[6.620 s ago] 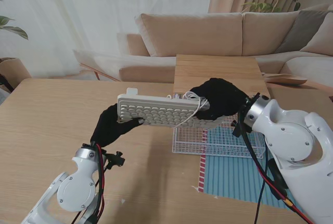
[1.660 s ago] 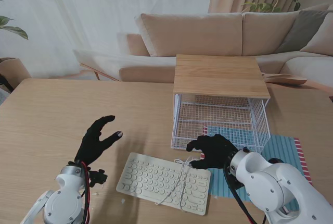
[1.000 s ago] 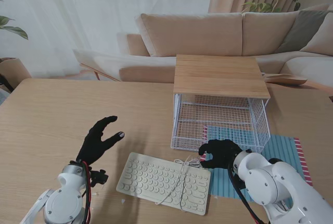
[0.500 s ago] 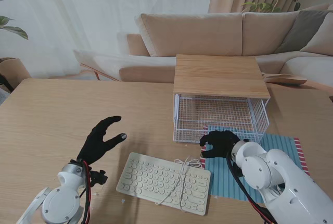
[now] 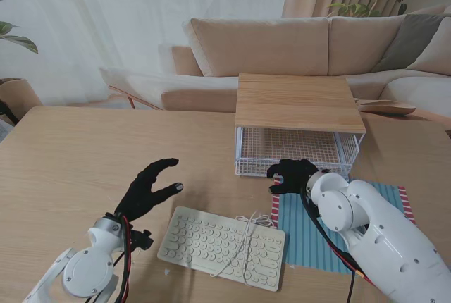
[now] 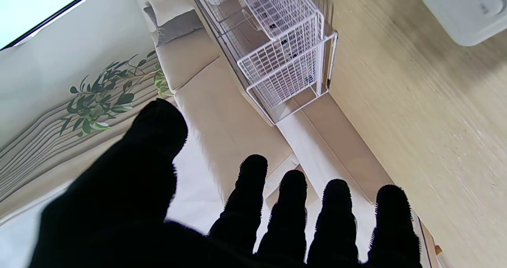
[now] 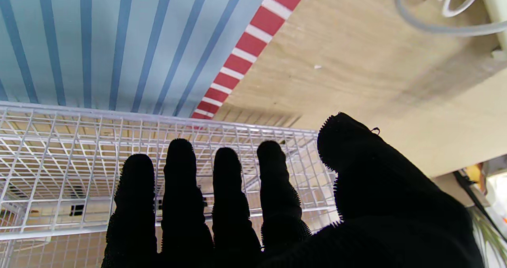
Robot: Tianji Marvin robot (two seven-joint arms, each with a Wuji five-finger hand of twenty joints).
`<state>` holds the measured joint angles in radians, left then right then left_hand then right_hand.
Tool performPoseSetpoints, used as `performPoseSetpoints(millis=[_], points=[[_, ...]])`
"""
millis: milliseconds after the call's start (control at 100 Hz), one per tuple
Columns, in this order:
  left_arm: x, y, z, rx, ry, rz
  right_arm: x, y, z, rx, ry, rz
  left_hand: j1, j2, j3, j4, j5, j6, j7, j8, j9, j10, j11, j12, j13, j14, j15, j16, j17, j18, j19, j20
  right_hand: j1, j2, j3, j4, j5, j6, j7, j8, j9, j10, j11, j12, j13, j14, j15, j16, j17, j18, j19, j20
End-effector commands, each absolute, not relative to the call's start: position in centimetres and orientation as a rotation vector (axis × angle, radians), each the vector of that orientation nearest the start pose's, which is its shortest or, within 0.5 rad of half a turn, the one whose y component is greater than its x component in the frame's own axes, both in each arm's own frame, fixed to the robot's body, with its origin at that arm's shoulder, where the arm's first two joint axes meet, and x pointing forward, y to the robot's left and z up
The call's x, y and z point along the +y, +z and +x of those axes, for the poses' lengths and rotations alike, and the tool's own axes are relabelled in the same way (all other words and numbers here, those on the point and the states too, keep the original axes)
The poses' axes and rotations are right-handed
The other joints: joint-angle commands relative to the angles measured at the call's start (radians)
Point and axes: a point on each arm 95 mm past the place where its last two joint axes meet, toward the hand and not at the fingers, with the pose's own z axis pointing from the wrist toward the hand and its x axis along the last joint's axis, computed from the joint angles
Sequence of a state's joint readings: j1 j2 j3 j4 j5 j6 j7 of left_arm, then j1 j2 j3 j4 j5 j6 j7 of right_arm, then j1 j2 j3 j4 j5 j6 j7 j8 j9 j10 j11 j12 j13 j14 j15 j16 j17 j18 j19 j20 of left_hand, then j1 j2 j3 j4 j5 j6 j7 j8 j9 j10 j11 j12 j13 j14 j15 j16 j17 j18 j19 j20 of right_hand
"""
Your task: Unroll the mouse pad and set up the keyboard and mouse from the tabletop organizer
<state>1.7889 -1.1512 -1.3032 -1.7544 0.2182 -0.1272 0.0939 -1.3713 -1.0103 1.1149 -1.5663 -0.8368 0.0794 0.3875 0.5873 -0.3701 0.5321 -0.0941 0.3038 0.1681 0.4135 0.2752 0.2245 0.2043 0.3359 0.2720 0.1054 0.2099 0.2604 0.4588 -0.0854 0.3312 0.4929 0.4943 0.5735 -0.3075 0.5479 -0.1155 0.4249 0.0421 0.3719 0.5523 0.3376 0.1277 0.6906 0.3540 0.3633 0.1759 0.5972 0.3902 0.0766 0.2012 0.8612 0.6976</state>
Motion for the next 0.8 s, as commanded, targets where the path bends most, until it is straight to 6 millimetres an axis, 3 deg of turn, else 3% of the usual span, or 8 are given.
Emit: performPoseSetpoints(millis=[0, 300, 550, 790], points=[[-1.2, -32.5, 34.2, 0.899, -2.109, -1.917, -0.4, -31.3, 44.4, 1.748, 1.254, 1.457, -0.027, 0.011, -0.019, 0.035, -0.001, -0.038, -0.014, -0.006, -0.021, -0.051, -0.017, -0.008, -0.029, -0.028, -0.014, -0.011, -0.01, -0.004, -0.033, 0.014, -0.013, 0.011, 0.021, 0.059, -0.022, -0.027, -0.001, 0.015, -0.034, -0.021, 0.007, -0.002, -0.025, -0.018, 0.005, -0.006, -0.039, -0.061, -0.044, 0.014], [-1.3, -32.5, 34.1, 0.903, -2.117, -1.919, 0.1, -32.2, 46.4, 1.712, 1.242, 1.444, -0.028, 0.01, -0.017, 0.035, -0.001, -0.038, -0.012, -0.005, -0.02, -0.05, -0.017, -0.008, -0.028, -0.027, -0.014, -0.013, -0.01, -0.003, -0.041, 0.021, -0.016, 0.004, 0.04, 0.059, -0.032, -0.029, 0.012, 0.016, -0.058, -0.029, 0.01, -0.005, -0.044, -0.027, 0.002, -0.008, -0.048, -0.065, -0.044, 0.009], [-1.3, -32.5, 34.1, 0.893, -2.115, -1.929, 0.3, -32.5, 48.1, 1.68, 1.239, 1.446, -0.028, 0.011, -0.018, 0.034, 0.0, -0.039, -0.013, -0.005, -0.02, -0.051, -0.016, -0.007, -0.028, -0.027, -0.015, -0.014, -0.009, -0.002, -0.046, 0.024, -0.022, 0.0, 0.059, 0.057, -0.052, -0.038, 0.024, 0.009, -0.098, -0.042, -0.025, -0.027, -0.084, -0.054, -0.072, -0.047, -0.064, -0.073, -0.138, -0.059], [-1.3, -32.6, 34.1, 0.889, -2.113, -1.938, 0.2, -32.4, 49.3, 1.664, 1.23, 1.435, -0.029, 0.012, -0.019, 0.034, 0.0, -0.04, -0.013, -0.005, -0.02, -0.051, -0.015, -0.007, -0.027, -0.028, -0.014, -0.014, -0.01, -0.003, -0.05, 0.028, -0.026, -0.002, 0.065, 0.056, -0.055, -0.04, 0.03, 0.007, -0.105, -0.047, -0.03, -0.029, -0.1, -0.064, -0.088, -0.055, -0.065, -0.076, -0.148, -0.065]])
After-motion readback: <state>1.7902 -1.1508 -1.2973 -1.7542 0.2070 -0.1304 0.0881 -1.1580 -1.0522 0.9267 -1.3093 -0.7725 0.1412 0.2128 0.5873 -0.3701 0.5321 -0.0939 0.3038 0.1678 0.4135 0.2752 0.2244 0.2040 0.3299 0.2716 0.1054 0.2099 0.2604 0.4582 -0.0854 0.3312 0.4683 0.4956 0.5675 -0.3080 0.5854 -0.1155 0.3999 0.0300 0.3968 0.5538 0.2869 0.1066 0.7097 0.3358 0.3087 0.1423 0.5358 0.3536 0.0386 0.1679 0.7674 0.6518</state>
